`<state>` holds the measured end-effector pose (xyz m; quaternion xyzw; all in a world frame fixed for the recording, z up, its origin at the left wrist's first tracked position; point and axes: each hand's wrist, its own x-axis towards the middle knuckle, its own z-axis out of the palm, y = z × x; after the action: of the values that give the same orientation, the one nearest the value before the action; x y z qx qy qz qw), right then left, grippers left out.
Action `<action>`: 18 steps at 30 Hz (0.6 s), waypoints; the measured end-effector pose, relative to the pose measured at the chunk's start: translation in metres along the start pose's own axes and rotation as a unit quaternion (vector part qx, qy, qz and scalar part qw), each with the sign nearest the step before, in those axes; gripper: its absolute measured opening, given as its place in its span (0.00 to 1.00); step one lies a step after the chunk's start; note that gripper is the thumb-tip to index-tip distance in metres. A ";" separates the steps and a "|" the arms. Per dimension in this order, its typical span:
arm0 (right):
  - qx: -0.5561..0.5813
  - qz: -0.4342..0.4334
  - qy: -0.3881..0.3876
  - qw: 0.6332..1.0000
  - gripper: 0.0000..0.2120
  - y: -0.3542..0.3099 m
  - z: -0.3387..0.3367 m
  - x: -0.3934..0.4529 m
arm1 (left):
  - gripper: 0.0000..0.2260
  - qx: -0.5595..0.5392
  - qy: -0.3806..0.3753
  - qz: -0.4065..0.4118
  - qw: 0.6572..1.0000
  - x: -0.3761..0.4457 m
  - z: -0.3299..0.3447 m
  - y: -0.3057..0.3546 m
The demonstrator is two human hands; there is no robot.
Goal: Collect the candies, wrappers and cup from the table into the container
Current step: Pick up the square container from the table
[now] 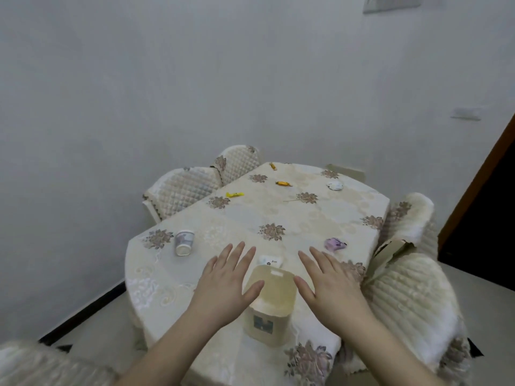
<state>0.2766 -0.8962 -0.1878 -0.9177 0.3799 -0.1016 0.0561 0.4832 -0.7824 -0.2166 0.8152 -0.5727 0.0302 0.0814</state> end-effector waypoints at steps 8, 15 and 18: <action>0.013 0.022 -0.073 0.997 0.28 0.008 0.055 0.040 | 0.33 -0.089 -0.093 -0.024 0.991 0.042 0.070 -0.018; 0.086 0.043 -0.155 0.983 0.31 0.033 0.098 0.060 | 0.34 -0.178 -0.137 -0.087 0.970 0.060 0.101 -0.015; 0.174 0.093 -0.214 0.957 0.32 0.040 0.113 0.065 | 0.35 -0.280 -0.160 -0.160 0.933 0.064 0.106 -0.011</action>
<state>0.3204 -0.9678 -0.2961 -0.8546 0.4190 0.0383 0.3043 0.5104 -0.8561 -0.3133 0.8342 -0.4256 -0.2753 0.2171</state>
